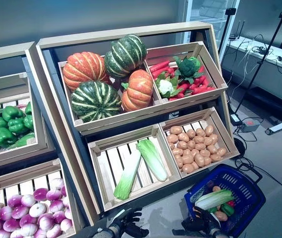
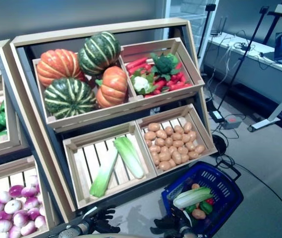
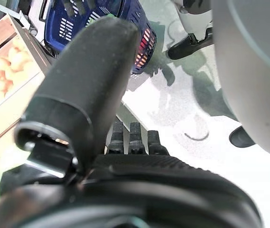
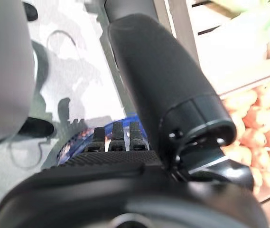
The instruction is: Put vegetables into the basket
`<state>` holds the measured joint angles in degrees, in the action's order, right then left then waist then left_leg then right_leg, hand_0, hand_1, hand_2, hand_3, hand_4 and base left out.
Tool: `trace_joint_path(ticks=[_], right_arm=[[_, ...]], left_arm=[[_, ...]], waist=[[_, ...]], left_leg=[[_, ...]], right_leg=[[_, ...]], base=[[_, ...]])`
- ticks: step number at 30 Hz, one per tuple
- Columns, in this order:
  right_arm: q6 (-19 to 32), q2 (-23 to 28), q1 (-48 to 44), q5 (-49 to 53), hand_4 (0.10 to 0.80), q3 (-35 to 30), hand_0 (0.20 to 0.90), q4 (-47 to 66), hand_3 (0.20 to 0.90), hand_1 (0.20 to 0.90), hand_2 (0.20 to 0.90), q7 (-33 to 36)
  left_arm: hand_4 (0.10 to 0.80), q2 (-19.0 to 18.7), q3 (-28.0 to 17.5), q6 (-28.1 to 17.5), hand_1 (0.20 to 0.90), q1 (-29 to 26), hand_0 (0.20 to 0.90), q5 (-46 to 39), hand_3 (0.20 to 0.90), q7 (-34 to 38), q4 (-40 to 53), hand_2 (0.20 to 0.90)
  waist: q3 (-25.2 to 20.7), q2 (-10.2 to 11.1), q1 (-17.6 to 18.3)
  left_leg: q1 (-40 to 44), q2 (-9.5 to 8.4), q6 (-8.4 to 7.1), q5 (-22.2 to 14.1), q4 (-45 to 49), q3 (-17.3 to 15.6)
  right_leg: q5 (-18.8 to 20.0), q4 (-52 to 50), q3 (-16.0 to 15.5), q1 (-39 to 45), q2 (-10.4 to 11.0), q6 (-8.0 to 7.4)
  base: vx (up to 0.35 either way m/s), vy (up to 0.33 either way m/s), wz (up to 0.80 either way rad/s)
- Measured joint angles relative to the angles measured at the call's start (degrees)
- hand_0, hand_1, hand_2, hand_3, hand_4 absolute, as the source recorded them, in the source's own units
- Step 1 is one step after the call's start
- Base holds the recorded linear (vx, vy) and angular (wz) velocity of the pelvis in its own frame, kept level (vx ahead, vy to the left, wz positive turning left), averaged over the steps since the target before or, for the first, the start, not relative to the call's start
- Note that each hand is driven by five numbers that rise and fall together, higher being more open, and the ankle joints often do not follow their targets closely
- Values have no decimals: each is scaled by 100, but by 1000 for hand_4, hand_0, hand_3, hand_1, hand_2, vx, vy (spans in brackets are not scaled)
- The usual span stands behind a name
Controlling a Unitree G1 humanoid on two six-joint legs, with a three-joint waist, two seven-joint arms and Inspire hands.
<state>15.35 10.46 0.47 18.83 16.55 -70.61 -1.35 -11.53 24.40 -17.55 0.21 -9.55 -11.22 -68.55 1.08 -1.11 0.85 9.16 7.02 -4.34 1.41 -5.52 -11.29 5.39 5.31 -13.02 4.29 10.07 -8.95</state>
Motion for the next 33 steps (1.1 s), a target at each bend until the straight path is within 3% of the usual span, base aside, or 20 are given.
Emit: trace_joint_path(ticks=[27,29,33], right_arm=[[-44,-22,-2,-22,800,34,900,6,900,900,900,8],[-76,-24,-2,-22,800,34,900,12,900,900,900,9],[-280,-10,-3,-28,800,44,900,117,900,900,900,11]], left_arm=[[800,-4,25,22,900,-14,900,218,900,391,-2,900],[800,-12,11,-35,900,3,900,-76,900,152,-1,900],[800,-235,188,-22,900,136,900,-1160,900,-1281,665,900]], waist=[[1,60,-3],[-1,64,-3],[35,96,-21]], left_leg=[[41,2,-1,-1,0,-11],[46,1,-1,-1,0,-17],[31,-2,-3,3,0,-22]], right_leg=[[0,0,13,31,-5,-1],[0,0,20,31,-4,-1],[4,0,22,14,0,-3]], base=[[10,-1,0],[-40,12,-1],[-50,28,-1]])
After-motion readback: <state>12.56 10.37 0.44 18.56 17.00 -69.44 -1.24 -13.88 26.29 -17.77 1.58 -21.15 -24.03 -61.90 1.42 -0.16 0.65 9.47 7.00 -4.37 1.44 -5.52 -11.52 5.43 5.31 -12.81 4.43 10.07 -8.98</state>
